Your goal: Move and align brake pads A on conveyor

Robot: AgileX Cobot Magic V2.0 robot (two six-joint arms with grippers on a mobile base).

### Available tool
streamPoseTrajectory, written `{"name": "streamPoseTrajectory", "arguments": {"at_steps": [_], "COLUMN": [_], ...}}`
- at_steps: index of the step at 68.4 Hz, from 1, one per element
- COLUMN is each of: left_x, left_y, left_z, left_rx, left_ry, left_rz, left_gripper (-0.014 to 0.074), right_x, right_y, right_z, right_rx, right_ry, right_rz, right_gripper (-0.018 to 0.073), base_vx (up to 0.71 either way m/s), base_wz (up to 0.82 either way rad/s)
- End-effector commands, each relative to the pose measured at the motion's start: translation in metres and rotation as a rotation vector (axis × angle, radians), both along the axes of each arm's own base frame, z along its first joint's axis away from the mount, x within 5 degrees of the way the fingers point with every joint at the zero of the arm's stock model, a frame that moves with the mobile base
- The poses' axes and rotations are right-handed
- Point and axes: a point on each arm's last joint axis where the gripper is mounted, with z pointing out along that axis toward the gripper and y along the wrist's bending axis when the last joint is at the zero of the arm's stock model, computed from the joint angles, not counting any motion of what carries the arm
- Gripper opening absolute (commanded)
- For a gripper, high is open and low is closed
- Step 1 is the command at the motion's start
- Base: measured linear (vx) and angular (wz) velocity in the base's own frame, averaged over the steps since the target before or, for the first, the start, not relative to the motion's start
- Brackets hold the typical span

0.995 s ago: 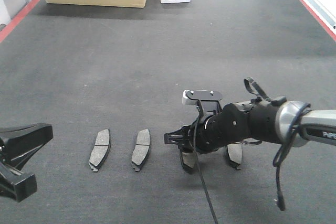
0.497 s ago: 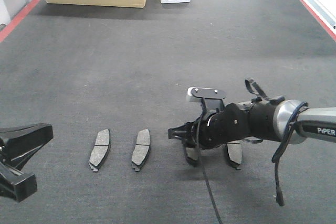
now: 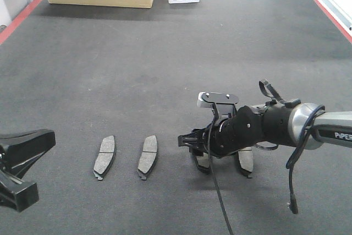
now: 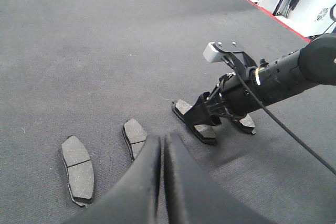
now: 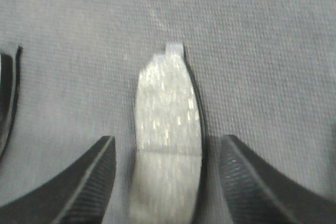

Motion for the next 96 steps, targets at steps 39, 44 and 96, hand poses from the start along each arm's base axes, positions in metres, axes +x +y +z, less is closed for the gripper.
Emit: {"name": "streamPoseTrajectory", "arguments": {"at_steps": [39,44,96], "left_x": [0.002,0.002,0.002], "left_y": [0.000,0.000,0.000], "left_z": [0.015,0.015,0.015], "left_rx": [-0.049,-0.049,-0.049], "left_ry": [-0.077,-0.077,-0.077], "left_rz": [0.012,0.012,0.012], "left_gripper": [-0.0006,-0.0006,-0.0006], "right_x": [-0.136,-0.161,-0.287], "right_y": [-0.076,-0.089,-0.154], "right_z": [0.152,0.157,0.153], "right_rx": [0.017,0.023,0.069], "right_ry": [-0.524,-0.573,-1.022], "right_rz": [0.106,0.107,0.074], "right_gripper": [-0.0016,-0.0010,-0.0008], "base_vx": [0.00,0.00,0.00], "base_wz": [0.00,0.00,0.00]}}
